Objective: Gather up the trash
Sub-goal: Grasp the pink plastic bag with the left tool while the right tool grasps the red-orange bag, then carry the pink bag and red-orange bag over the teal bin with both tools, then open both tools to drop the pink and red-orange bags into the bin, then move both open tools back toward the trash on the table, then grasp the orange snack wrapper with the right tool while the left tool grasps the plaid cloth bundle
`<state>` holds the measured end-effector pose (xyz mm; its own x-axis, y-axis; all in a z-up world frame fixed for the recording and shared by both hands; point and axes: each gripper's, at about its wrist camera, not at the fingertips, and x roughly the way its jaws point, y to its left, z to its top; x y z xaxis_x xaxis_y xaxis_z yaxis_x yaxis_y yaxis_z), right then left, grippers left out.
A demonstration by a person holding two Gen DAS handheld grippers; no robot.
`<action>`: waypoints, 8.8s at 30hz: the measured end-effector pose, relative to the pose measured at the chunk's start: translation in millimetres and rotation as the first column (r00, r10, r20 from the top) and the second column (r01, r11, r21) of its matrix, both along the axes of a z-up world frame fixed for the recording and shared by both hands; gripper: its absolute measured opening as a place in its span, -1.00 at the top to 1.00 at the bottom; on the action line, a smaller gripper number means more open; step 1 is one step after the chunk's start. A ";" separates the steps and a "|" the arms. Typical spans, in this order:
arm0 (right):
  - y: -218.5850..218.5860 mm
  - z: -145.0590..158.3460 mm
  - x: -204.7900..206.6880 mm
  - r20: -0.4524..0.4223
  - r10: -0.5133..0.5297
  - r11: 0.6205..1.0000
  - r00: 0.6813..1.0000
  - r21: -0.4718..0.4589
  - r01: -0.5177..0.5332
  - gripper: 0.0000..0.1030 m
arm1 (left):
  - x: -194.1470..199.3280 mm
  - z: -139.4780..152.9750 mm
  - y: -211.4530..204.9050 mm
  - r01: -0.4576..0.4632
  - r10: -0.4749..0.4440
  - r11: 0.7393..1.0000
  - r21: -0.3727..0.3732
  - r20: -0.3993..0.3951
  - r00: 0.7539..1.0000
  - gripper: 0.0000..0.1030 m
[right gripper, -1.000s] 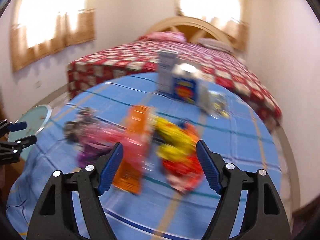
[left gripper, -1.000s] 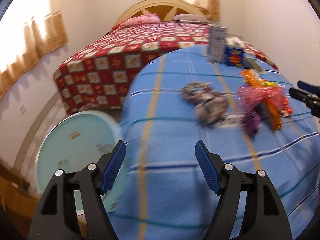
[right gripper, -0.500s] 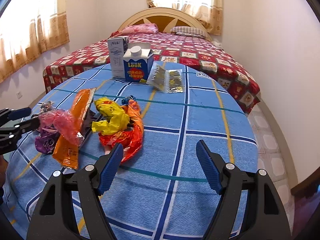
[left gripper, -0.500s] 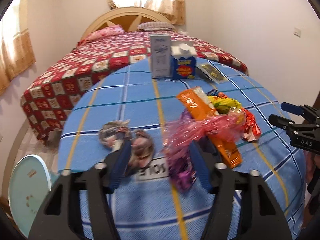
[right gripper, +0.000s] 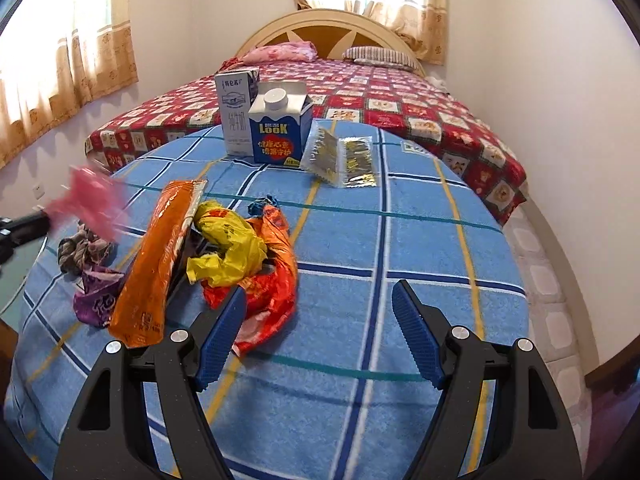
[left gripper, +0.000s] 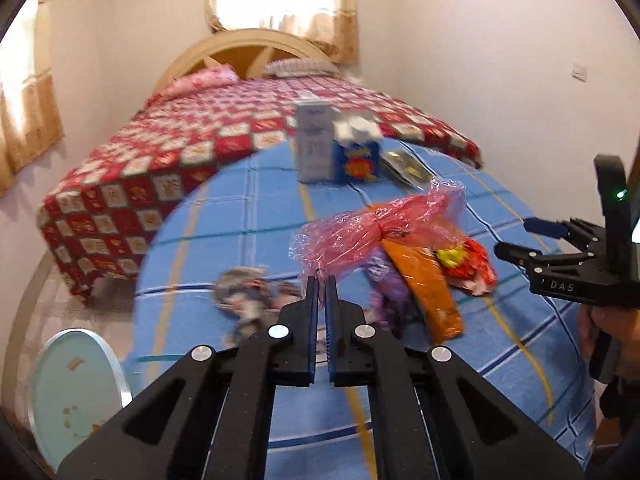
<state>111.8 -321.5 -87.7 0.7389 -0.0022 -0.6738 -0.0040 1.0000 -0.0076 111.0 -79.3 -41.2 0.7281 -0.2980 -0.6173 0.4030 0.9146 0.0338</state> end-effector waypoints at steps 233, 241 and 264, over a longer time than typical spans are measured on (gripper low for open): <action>89.8 -17.5 18.8 -0.124 0.240 0.960 0.963 0.181 -0.216 0.38 | 8.2 -49.7 96.9 -0.280 0.285 0.958 0.062 -0.101 0.953 -0.56; 86.6 -3.4 0.9 -0.056 0.235 0.967 0.970 0.111 -0.228 0.64 | 16.5 -39.6 68.0 -0.225 0.229 0.973 0.059 -0.067 0.971 -0.55; 85.2 8.6 -13.2 0.042 0.253 0.966 0.967 0.049 -0.254 0.64 | 21.3 -32.9 54.6 -0.119 0.121 0.993 0.025 -0.116 0.986 0.91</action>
<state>98.7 -236.2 -79.1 0.7335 0.2235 -0.6419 -0.2580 0.9653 0.0412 132.2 -24.7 -74.1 0.6804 -0.2009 -0.7048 0.2927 0.9561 0.0101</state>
